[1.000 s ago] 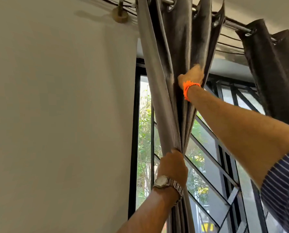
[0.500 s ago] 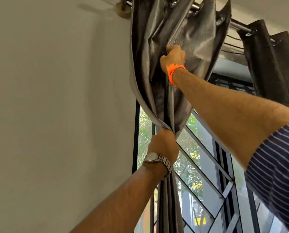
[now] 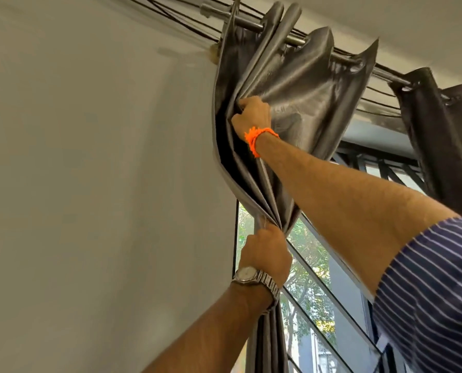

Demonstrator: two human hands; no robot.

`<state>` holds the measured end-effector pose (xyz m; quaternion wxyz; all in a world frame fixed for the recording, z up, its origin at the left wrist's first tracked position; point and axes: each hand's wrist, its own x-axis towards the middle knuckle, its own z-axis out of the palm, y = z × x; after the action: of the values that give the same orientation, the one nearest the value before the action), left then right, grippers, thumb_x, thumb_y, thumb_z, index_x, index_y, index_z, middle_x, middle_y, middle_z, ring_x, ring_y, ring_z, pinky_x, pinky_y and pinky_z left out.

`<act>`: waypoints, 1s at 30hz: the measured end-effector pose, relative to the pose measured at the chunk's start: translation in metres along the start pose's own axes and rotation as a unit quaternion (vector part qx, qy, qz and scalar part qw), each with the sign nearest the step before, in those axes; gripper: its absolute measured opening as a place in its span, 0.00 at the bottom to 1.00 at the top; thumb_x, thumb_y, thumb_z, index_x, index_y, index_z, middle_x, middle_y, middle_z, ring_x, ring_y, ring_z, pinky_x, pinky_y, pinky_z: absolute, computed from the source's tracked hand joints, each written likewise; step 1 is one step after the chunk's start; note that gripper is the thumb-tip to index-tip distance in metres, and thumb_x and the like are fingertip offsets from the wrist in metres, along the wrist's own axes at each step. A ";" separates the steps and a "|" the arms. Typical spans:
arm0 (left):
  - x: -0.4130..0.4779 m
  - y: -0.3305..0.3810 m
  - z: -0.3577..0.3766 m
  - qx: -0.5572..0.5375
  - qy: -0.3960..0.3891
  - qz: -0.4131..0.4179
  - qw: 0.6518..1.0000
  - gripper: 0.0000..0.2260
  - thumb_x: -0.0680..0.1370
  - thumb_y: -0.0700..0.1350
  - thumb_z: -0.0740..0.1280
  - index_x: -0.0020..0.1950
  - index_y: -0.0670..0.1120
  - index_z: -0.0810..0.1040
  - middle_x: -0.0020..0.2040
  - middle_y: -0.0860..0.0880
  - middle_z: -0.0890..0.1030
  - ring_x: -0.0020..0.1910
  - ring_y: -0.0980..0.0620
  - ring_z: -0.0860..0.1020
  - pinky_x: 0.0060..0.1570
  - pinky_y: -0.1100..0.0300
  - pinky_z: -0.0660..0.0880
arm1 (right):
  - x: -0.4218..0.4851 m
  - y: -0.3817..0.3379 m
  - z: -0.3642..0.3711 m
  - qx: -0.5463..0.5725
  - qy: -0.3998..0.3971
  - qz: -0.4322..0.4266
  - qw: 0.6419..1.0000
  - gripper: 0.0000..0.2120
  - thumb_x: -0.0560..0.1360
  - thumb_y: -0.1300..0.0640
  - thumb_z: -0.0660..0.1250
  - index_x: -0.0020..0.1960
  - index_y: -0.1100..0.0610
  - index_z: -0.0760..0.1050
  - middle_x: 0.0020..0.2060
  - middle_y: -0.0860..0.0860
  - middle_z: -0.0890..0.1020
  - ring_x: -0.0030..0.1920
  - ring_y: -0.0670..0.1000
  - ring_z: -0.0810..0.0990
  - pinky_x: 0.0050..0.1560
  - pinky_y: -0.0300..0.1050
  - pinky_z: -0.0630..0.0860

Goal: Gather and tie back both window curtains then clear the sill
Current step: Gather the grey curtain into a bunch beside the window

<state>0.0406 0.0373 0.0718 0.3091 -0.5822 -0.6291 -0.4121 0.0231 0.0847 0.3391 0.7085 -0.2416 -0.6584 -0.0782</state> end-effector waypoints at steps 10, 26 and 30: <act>-0.016 0.028 0.044 -0.053 -0.008 0.027 0.998 0.23 0.77 0.36 0.60 0.72 0.38 0.62 0.54 0.42 0.81 0.53 0.40 0.81 0.50 0.50 0.79 | -0.076 0.073 -0.086 -0.139 0.131 0.071 0.979 0.19 0.75 0.46 0.61 0.59 0.57 0.79 0.56 0.59 0.81 0.64 0.61 0.71 0.66 0.55 0.65; -0.008 0.032 0.072 -0.037 -0.014 0.004 0.999 0.29 0.78 0.38 0.63 0.76 0.40 0.54 0.54 0.42 0.81 0.54 0.40 0.80 0.51 0.50 0.79 | -0.047 0.145 -0.107 -0.243 0.036 0.146 0.958 0.21 0.76 0.46 0.66 0.63 0.58 0.77 0.78 0.57 0.56 0.78 0.62 0.47 0.71 0.74 0.52; -0.010 0.034 0.070 -0.046 -0.028 0.001 0.999 0.31 0.77 0.39 0.62 0.77 0.40 0.51 0.54 0.42 0.80 0.54 0.41 0.80 0.52 0.49 0.79 | -0.052 0.132 -0.089 -0.361 0.095 -0.044 0.927 0.15 0.76 0.57 0.61 0.57 0.62 0.80 0.79 0.59 0.52 0.79 0.62 0.42 0.72 0.73 0.43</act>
<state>0.0815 0.0940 0.0358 0.2646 -0.6076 -0.6176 -0.4236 0.1528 0.1492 0.2560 0.6280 -0.4432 -0.5255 -0.3647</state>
